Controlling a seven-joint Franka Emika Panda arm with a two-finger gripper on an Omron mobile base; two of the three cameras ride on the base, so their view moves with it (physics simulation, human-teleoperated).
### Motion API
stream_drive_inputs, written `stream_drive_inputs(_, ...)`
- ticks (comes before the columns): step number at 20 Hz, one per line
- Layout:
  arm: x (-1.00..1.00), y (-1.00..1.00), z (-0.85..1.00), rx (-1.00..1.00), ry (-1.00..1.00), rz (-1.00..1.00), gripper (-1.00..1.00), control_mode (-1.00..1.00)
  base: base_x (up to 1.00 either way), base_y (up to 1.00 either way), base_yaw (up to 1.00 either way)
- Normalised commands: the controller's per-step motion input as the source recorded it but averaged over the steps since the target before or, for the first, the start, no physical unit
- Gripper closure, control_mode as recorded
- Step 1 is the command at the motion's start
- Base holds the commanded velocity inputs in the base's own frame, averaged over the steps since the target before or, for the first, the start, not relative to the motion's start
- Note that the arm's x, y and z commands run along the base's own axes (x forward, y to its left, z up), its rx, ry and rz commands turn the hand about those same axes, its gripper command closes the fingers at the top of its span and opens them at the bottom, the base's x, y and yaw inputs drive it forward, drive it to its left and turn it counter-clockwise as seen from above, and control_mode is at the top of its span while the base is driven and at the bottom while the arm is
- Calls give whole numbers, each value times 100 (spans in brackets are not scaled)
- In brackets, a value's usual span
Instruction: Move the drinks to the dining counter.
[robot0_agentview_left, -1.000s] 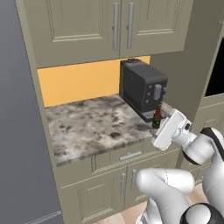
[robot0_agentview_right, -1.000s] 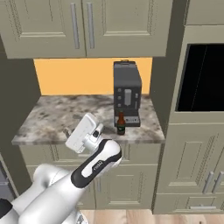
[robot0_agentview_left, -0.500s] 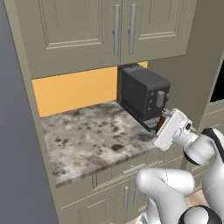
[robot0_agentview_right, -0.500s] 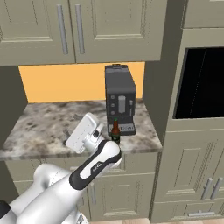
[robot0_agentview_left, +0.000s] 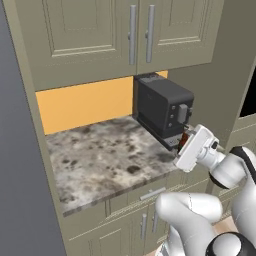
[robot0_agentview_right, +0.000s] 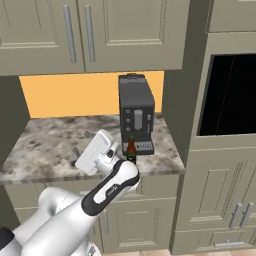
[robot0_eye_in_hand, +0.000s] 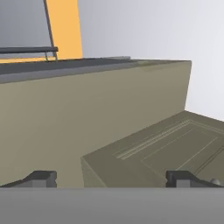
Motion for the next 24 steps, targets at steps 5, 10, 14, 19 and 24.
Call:
stream_drive_inputs(5, 0, -30, 0, 0, 10, -8, -100, -100, 0, 0, 0)
stream_drive_inputs(10, 0, -40, 0, 1, 25, -21, -100, -100, 0, 0, 0)
stream_drive_inputs(14, 0, -34, 0, 0, 36, -32, -100, -100, 0, 0, 0)
stream_drive_inputs(19, 0, -46, 0, 0, 51, -43, -100, -100, 0, 0, 0)
stream_drive_inputs(24, 2, -22, 0, 0, 62, -43, -100, -100, 0, 0, 0)
